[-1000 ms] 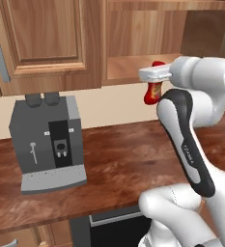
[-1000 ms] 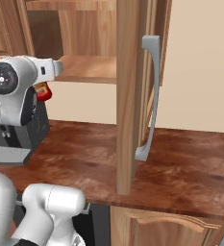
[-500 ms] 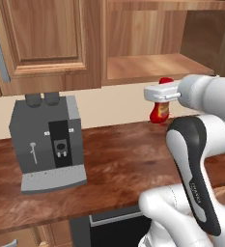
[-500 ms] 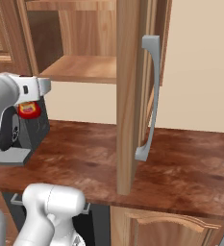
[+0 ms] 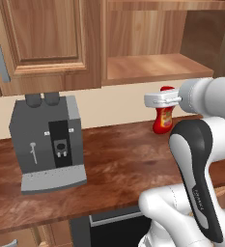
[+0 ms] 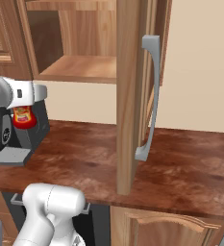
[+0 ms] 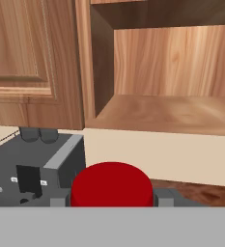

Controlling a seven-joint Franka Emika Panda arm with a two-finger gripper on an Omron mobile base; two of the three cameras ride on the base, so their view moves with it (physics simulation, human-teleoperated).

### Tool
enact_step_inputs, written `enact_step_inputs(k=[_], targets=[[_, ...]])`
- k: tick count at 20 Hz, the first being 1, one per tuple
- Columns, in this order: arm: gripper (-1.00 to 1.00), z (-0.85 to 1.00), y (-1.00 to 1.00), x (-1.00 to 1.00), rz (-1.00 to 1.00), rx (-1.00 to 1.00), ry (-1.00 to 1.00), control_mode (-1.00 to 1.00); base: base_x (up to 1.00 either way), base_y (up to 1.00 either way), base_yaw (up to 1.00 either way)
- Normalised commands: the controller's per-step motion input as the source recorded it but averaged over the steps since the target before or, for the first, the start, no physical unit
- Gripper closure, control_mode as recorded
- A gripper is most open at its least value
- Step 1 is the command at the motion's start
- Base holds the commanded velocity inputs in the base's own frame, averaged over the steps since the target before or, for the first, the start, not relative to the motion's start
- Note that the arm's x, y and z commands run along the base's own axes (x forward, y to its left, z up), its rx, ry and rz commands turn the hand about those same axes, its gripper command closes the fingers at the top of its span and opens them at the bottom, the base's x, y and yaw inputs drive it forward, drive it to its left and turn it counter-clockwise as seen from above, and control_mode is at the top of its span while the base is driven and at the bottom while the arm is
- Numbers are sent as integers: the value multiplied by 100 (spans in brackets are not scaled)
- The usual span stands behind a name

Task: Move the ketchup and shaker from the cabinet to the dining counter.

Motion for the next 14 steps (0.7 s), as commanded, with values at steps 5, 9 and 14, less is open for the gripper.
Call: enact_step_inputs(k=[5,9,14], targets=[[100,0,0,0,0,0,0,-100,0,0,0],[100,0,0,0,0,0,0,100,-5,1,0],[100,0,0,0,0,0,0,100,-38,10,0]])
